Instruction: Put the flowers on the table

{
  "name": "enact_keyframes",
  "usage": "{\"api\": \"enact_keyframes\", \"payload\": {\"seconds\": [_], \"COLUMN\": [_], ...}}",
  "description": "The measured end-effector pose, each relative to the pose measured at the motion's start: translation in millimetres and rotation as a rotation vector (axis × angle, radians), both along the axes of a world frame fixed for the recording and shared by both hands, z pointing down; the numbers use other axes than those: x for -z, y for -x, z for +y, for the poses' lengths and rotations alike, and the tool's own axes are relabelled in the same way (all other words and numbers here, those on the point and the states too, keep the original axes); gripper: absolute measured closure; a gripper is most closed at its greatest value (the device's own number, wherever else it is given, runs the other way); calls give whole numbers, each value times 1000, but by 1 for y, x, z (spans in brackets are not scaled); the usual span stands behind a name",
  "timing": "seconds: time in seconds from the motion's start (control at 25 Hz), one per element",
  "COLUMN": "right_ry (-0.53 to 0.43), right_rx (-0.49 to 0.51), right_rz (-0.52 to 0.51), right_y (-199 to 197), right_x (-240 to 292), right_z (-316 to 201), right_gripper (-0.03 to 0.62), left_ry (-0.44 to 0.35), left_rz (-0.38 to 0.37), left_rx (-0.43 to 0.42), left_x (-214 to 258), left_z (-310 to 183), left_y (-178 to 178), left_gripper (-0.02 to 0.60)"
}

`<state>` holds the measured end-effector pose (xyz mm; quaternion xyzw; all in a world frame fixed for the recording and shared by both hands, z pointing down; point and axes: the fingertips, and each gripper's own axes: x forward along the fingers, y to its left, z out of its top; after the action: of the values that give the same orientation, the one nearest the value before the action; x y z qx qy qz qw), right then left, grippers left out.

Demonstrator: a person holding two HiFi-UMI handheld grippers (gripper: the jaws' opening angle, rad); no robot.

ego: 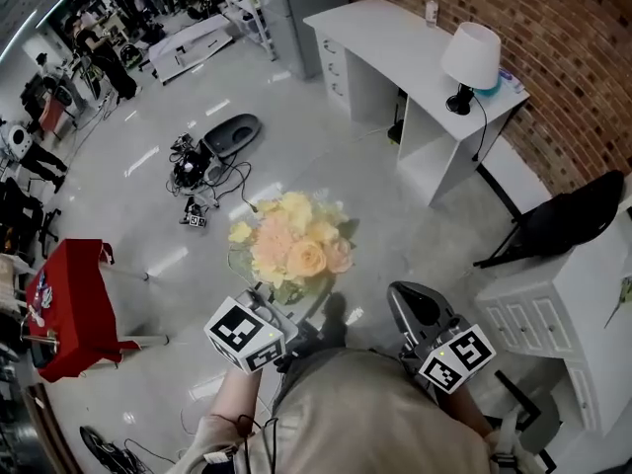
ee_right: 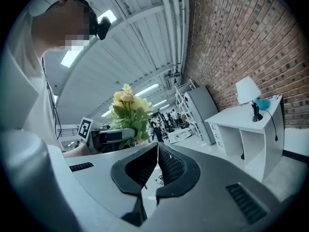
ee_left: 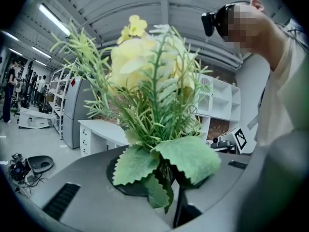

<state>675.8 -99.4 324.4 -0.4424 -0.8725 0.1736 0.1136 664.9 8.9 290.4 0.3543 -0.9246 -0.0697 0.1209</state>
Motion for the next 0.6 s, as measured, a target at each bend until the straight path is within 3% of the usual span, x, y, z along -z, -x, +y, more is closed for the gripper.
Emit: {"api": "enact_keyframes", "payload": {"seconds": [0.24,0.6], "right_ry": [-56,-142], "right_rx": [28,146], "right_rz": [5,-20], "right_y": [47,105], "right_x": [2,0], "right_z": [46,132], "right_gripper": [572,572], "left_ry": [-36,-87], "left_rz": [0,-3], "left_rx": [16,98], "left_x": [3,-4], "left_z": [50,137], "left_y": [50,102], "left_gripper": [468,468]}}
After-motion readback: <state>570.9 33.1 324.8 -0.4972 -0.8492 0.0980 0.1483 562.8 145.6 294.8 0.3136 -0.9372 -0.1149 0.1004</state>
